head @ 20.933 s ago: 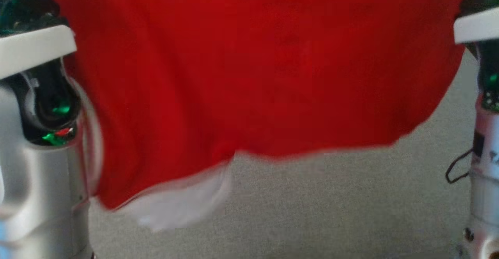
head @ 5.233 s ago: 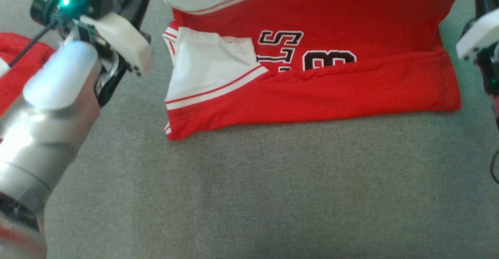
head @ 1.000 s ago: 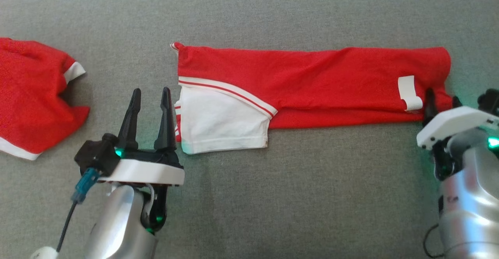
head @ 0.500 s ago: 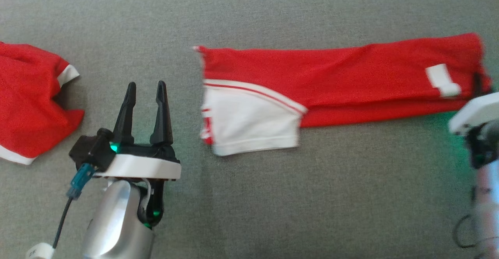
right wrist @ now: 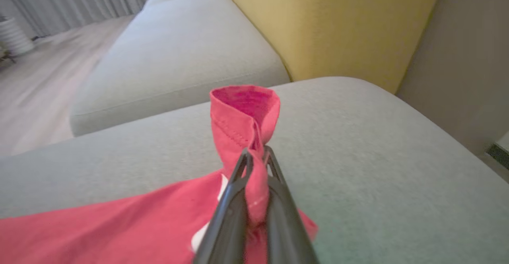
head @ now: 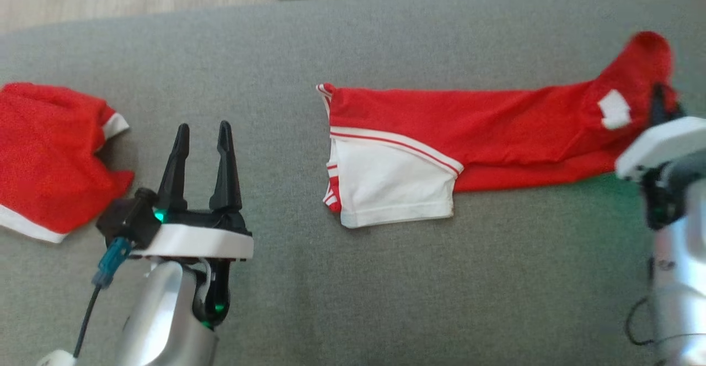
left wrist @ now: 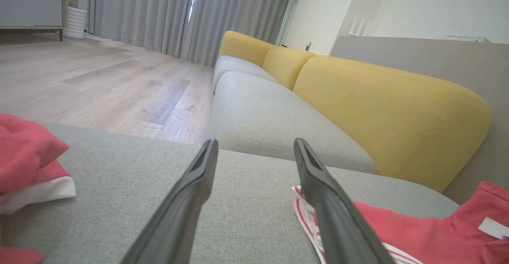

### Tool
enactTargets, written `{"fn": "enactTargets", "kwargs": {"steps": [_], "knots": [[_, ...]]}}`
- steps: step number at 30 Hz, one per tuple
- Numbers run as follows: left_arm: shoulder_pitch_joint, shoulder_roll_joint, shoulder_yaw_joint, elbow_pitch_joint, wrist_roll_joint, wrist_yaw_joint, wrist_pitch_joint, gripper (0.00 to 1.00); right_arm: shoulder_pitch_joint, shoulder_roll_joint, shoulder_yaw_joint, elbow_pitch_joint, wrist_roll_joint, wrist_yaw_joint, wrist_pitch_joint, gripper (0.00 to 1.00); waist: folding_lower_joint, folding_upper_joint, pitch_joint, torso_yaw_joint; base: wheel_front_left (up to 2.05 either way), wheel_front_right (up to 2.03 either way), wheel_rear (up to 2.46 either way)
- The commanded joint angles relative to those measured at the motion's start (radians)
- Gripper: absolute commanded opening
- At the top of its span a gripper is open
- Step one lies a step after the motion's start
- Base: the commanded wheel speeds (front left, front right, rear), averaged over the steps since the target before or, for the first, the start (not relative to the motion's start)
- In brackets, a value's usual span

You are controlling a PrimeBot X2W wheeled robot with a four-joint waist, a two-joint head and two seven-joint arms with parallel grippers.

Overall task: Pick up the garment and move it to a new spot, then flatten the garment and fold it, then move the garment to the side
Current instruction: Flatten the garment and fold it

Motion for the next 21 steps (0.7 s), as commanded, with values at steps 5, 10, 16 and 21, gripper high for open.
{"fn": "enactTargets", "kwargs": {"steps": [5,10,16,21], "knots": [[0.025,0.007,0.043,-0.028,0.001,-0.003,-0.005,1.0,0.008,0.058,0.132,-0.1,0.046,-0.001,0.022,0.0,0.0,0.0,-0.093,0.02,0.0,0.0,0.0],[0.048,0.007,0.05,-0.032,0.001,0.001,-0.005,1.0,0.031,0.089,0.215,-0.143,0.093,-0.001,0.046,0.0,0.0,0.0,-0.13,0.048,0.0,0.0,0.0],[0.062,0.007,0.047,-0.04,0.007,0.002,-0.005,1.0,0.049,0.099,0.364,-0.154,0.212,-0.001,0.039,0.0,0.0,0.0,-0.148,0.106,0.0,0.0,0.0],[0.061,0.007,0.036,-0.047,0.006,0.002,-0.005,1.0,0.039,0.1,0.495,-0.111,0.303,-0.001,-0.006,0.0,0.0,0.0,-0.137,0.159,0.0,0.0,0.0]]}}
